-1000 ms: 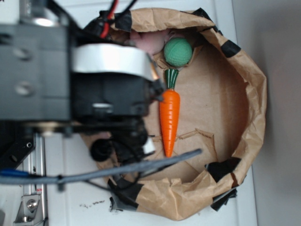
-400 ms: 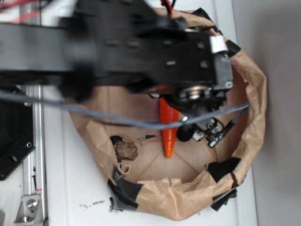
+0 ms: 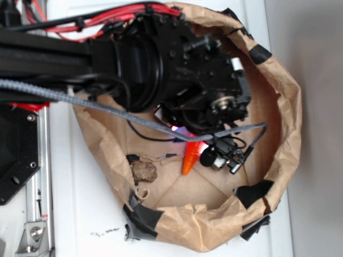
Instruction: Grab the carrot.
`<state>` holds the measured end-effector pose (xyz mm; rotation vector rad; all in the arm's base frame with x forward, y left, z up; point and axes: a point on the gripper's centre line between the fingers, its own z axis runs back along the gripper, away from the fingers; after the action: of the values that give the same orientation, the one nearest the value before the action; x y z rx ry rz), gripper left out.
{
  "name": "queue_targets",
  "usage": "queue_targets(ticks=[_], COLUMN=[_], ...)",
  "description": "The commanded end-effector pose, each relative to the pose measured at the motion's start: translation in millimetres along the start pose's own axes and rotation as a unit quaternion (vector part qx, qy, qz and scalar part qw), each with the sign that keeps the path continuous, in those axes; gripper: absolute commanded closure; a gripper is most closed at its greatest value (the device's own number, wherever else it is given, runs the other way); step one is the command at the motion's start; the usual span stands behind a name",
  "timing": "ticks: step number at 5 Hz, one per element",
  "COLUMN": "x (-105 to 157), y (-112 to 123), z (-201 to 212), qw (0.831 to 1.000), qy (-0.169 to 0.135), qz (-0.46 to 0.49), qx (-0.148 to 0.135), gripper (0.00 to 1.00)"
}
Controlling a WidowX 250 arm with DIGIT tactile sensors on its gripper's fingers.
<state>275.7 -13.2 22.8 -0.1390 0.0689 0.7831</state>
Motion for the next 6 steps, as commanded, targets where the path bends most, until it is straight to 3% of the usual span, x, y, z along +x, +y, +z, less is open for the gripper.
queue_targets(ticks=[1,2,3,4,5,6], x=[-11.3,-11.0,-3.2,-12.0,-21.3,-33.7], y=[-4.5,-10.6,-10.5,-10.0,-16.0,-13.7], z=[23.9,64.1,116.1,168.8,192.5,199.2], qw=[0.999,0.992,0.97,0.922,0.909,0.904], qy=[-0.015,-0.037,-0.05,-0.142,-0.138,-0.153], qz=[-0.035,-0.107,-0.234,-0.359,-0.394,-0.398], qx=[-0.02,-0.047,-0.048,0.008,0.008,0.024], gripper=[1.0,1.0,1.0,1.0,1.0,1.0])
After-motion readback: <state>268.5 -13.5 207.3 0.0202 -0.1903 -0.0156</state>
